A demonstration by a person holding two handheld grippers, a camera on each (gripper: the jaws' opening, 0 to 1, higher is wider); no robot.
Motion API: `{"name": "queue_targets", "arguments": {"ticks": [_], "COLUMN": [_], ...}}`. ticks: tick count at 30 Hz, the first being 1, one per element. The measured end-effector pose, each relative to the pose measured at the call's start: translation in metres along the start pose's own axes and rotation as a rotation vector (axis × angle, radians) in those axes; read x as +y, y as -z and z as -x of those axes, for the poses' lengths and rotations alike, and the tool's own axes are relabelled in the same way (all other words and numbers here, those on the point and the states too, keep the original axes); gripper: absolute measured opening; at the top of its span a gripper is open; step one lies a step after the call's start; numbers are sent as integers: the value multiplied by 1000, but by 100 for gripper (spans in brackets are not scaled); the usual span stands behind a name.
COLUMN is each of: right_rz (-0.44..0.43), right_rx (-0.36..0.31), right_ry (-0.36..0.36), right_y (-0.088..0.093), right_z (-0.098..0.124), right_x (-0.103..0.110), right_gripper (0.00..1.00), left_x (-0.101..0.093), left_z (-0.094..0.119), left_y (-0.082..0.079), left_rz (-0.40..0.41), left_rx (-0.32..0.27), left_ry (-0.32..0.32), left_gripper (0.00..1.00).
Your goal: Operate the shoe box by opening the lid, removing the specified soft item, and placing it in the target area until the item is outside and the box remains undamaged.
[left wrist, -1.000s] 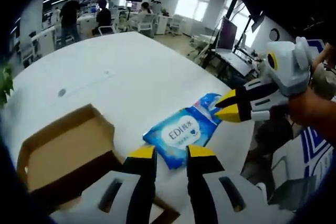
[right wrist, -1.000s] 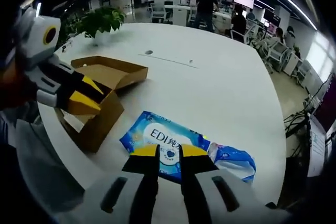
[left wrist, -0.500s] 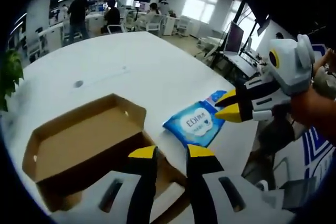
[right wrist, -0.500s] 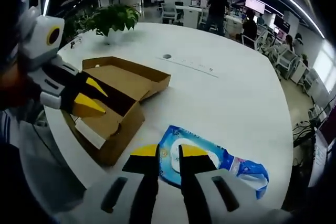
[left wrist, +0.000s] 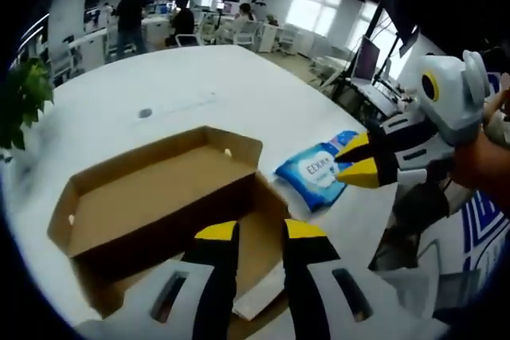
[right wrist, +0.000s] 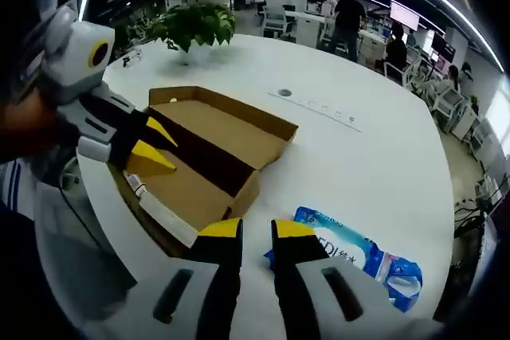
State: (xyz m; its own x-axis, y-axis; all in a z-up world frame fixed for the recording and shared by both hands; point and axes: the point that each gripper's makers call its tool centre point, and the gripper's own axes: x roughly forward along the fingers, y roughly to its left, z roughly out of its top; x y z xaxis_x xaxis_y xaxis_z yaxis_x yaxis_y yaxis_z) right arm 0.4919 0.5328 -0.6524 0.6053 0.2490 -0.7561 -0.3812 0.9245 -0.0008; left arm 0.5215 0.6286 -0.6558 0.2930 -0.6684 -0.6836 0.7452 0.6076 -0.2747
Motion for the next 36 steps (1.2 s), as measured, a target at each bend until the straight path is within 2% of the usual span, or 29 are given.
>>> {"name": "queue_targets", "arguments": {"ticks": [10, 15, 16, 17, 19, 23, 27, 31, 32, 34, 36], "right_rz": [19, -2, 8, 16, 20, 27, 37, 74, 91, 101, 107], "right_rx": [-1, 8, 12, 20, 27, 41, 50, 79, 89, 107, 110], "right_ry": [-32, -80, -83, -85, -93, -101, -114, -162, -187, -184, -185], "right_y": [-12, -12, -12, -11, -10, -10, -10, -4, -2, 1, 3], "right_z": [-10, -16, -18, -18, -20, -23, -24, -26, -27, -28, -30], "right_x": [30, 44, 47, 49, 52, 55, 59, 67, 71, 69, 67], "right_gripper": [13, 15, 15, 15, 15, 15, 15, 15, 15, 14, 13], "left_x": [15, 24, 24, 19, 16, 18, 17, 15, 11, 3, -1], "left_z": [16, 24, 25, 26, 27, 27, 29, 28, 28, 27, 26], "left_y": [10, 26, 30, 37, 47, 54, 54, 54, 55, 59, 63], "left_rz": [23, 24, 31, 28, 16, 27, 34, 21, 6, -1, -27], "left_rx": [-2, 33, 46, 75, 121, 128, 127, 133, 139, 157, 173], "left_ry": [-8, 13, 26, 70, 99, 109, 113, 135, 163, 232, 262], "left_gripper": [19, 19, 19, 19, 19, 18, 18, 18, 18, 19, 21]}}
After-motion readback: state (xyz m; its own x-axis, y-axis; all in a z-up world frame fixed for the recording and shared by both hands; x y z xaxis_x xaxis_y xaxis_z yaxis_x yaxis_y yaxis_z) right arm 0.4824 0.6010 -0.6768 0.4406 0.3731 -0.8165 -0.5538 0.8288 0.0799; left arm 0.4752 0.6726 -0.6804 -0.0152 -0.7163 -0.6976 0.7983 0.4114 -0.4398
